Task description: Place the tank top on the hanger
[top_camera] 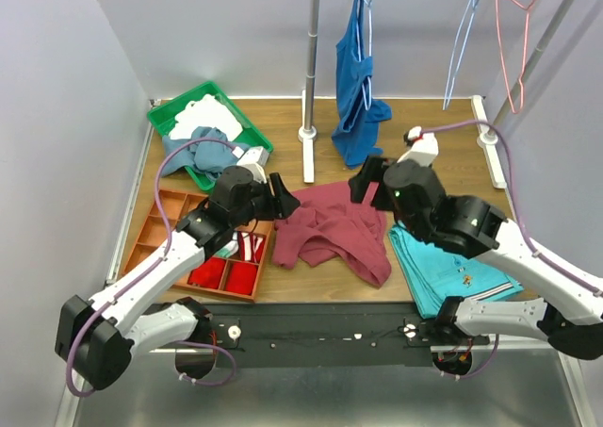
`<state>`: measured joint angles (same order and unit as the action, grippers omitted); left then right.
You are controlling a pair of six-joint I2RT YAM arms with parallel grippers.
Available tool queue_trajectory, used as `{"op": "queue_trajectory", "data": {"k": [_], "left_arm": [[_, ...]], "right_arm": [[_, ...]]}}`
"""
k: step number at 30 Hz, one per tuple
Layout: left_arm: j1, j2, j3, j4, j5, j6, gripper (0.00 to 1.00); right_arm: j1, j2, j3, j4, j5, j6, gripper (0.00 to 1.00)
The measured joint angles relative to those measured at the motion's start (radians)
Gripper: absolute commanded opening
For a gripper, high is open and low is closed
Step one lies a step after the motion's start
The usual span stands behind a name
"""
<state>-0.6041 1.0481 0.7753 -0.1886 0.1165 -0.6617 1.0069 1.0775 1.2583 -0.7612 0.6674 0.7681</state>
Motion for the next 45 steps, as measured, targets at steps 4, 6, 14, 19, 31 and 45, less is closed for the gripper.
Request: {"op": "queue_trajectory", "data": {"k": [4, 6, 14, 19, 31, 45], "left_arm": [[0.0, -0.038, 0.056, -0.075, -0.004, 0.03, 0.66], [0.0, -0.056, 0.08, -0.108, -0.003, 0.043, 0.66], [0.0, -0.196, 0.188, -0.217, 0.026, 0.113, 0.67], [0.0, -0.239, 0.187, -0.266, 0.047, 0.127, 0.68], [0.0, -0.308, 0.18, -0.316, 0.057, 0.143, 0.7], [0.0, -0.278, 0.18, -0.323, 0.056, 0.166, 0.7]], "right_arm": [[0.0, 0.062, 0.174, 0.008, 0.094, -0.134, 0.95], [-0.008, 0.099, 0.257, 0.003, 0.153, -0.2, 0.95], [-0.262, 0.207, 0.456, 0.079, 0.179, -0.454, 0.97], [-0.423, 0.376, 0.655, 0.137, 0.139, -0.563, 1.0], [-0.793, 0.607, 0.842, 0.157, -0.059, -0.664, 1.0], [-0.863, 0.688, 0.812, 0.206, -0.251, -0.637, 0.72]]}}
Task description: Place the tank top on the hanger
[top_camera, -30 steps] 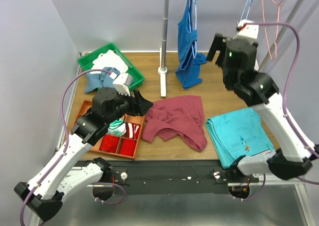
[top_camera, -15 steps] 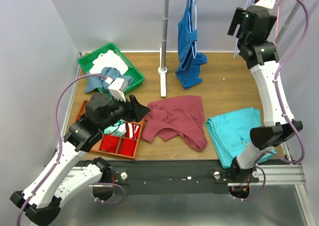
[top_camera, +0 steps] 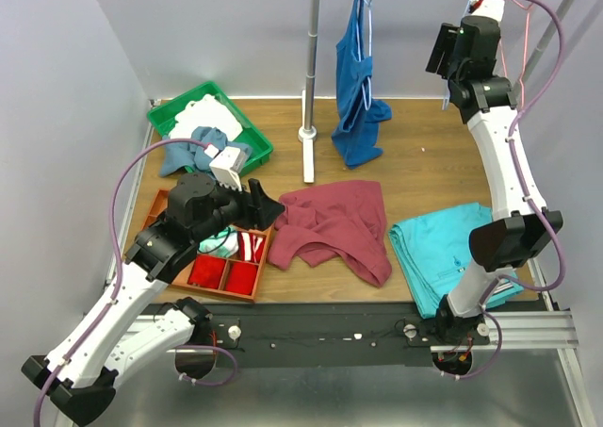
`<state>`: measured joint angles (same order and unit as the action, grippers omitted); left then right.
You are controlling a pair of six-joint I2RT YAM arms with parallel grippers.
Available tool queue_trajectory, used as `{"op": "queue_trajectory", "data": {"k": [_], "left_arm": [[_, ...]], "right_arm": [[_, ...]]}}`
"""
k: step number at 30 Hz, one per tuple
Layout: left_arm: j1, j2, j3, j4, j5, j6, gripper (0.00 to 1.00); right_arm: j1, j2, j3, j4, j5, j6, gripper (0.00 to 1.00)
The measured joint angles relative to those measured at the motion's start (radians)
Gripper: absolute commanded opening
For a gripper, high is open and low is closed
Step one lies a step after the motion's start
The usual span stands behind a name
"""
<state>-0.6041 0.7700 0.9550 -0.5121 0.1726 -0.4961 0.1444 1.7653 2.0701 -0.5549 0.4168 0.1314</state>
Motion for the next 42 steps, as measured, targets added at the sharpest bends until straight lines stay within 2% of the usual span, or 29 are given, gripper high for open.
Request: {"op": "queue_trajectory", "data": {"k": [6, 8, 9, 13, 14, 23, 31, 42], "left_arm": [[0.0, 0.003, 0.0, 0.0, 0.0, 0.007, 0.69], [0.0, 0.006, 0.0, 0.0, 0.0, 0.008, 0.68], [0.0, 0.007, -0.002, 0.002, 0.0, 0.01, 0.68], [0.0, 0.008, -0.01, 0.002, 0.0, 0.009, 0.67], [0.0, 0.008, -0.013, 0.002, 0.0, 0.009, 0.67], [0.0, 0.008, -0.021, 0.013, 0.0, 0.006, 0.66], [0.0, 0.027, -0.026, 0.039, 0.0, -0.002, 0.66], [0.0, 0.034, -0.051, 0.055, 0.0, -0.006, 0.66]], "right_arm": [[0.0, 0.003, -0.048, 0.009, 0.0, 0.008, 0.54], [0.0, 0.003, -0.05, 0.014, 0.002, 0.013, 0.46], [0.0, 0.003, -0.051, 0.016, 0.004, 0.012, 0.4], [0.0, 0.003, -0.053, 0.023, 0.01, 0.012, 0.06], [0.0, 0.003, -0.052, 0.024, 0.012, 0.012, 0.01], [0.0, 0.014, 0.033, 0.016, 0.013, -0.009, 0.01], [0.0, -0.001, 0.064, 0.018, -0.056, -0.017, 0.01], [0.0, -0.167, -0.035, 0.046, -0.149, -0.014, 0.01]]}}
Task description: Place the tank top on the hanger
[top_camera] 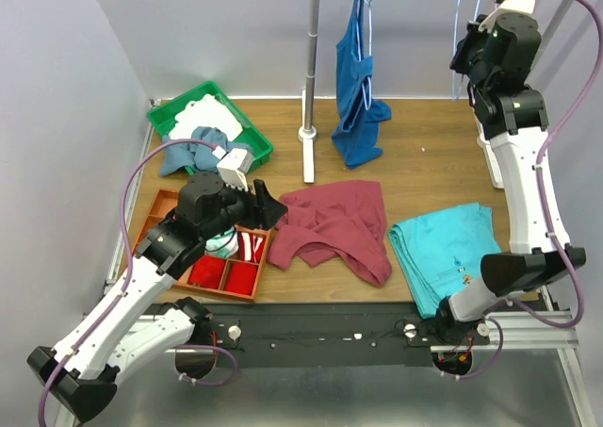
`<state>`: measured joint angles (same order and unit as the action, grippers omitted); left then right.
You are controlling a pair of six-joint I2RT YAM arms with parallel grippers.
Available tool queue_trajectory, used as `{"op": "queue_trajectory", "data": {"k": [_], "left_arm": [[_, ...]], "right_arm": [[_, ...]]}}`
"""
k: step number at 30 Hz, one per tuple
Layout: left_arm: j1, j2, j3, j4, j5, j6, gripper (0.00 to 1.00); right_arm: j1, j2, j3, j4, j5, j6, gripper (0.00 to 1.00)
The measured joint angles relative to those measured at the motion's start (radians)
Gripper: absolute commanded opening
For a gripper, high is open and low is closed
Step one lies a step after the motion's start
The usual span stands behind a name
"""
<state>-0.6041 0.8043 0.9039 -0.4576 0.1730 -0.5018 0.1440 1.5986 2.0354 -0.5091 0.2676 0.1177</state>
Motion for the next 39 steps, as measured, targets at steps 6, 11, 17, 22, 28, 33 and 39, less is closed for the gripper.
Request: {"op": "queue_trajectory", "data": {"k": [6, 11, 17, 22, 28, 33, 39], "left_arm": [[0.0, 0.004, -0.012, 0.003, -0.001, -0.011, 0.62], [0.0, 0.042, -0.029, 0.004, -0.02, -0.02, 0.58], [-0.002, 0.075, -0.142, 0.004, -0.032, -0.023, 0.57], [-0.068, 0.108, -0.212, -0.004, -0.066, -0.044, 0.58], [-0.217, 0.178, -0.272, 0.023, -0.14, -0.151, 0.57], [-0.299, 0.269, -0.301, 0.05, -0.23, -0.211, 0.55], [-0.367, 0.399, -0.293, 0.075, -0.334, -0.245, 0.53]], "right_arm": [[0.0, -0.114, -0.154, -0.003, -0.058, 0.053, 0.01], [0.0, -0.294, -0.39, -0.033, -0.149, 0.134, 0.01], [0.0, -0.54, -0.742, -0.056, -0.351, 0.232, 0.01], [0.039, -0.656, -1.002, -0.07, -0.548, 0.303, 0.01], [0.291, -0.684, -1.154, -0.075, -0.595, 0.373, 0.01], [0.364, -0.703, -1.164, -0.093, -0.627, 0.392, 0.01], [0.366, -0.707, -1.048, -0.184, -0.634, 0.354, 0.01]]}}
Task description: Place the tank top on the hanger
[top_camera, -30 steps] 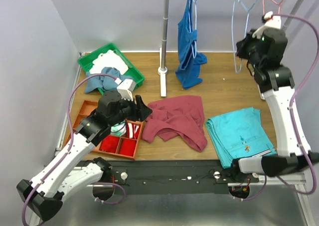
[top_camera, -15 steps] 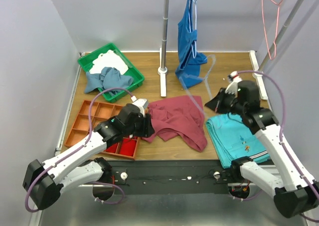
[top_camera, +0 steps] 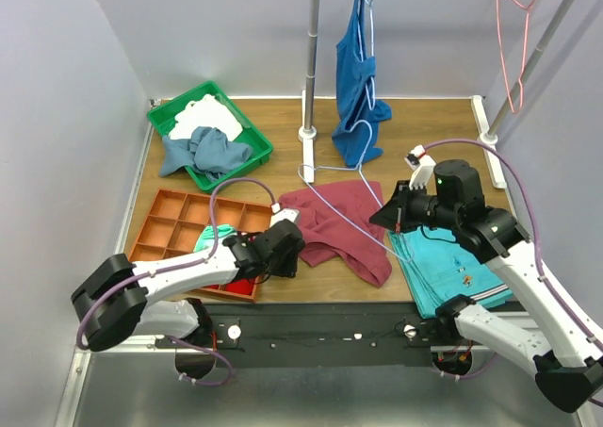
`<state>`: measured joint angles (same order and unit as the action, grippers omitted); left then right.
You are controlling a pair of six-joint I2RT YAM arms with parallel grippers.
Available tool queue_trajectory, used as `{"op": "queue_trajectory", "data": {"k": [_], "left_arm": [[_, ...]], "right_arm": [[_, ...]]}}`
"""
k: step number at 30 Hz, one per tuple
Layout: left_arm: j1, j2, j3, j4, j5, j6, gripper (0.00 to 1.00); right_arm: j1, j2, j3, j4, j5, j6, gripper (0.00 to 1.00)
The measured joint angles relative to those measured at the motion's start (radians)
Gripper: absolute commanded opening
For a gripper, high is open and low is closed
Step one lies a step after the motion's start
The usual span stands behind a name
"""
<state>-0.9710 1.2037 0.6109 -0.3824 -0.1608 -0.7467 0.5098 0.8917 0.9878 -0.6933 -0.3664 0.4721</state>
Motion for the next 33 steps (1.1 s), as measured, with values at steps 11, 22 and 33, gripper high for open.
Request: {"op": "queue_trajectory", "data": {"k": [11, 22, 33], "left_arm": [[-0.039, 0.062, 0.063, -0.032, -0.188, 0.002, 0.53], [-0.041, 0.117, 0.068, -0.033, -0.21, 0.02, 0.36], [-0.038, 0.128, 0.071, -0.031, -0.206, 0.053, 0.0]], "right_arm": [[0.0, -0.001, 0.038, -0.064, -0.038, -0.05, 0.01], [0.0, -0.001, 0.038, -0.069, -0.05, -0.063, 0.01], [0.0, -0.002, 0.038, -0.12, -0.056, -0.08, 0.01]]}}
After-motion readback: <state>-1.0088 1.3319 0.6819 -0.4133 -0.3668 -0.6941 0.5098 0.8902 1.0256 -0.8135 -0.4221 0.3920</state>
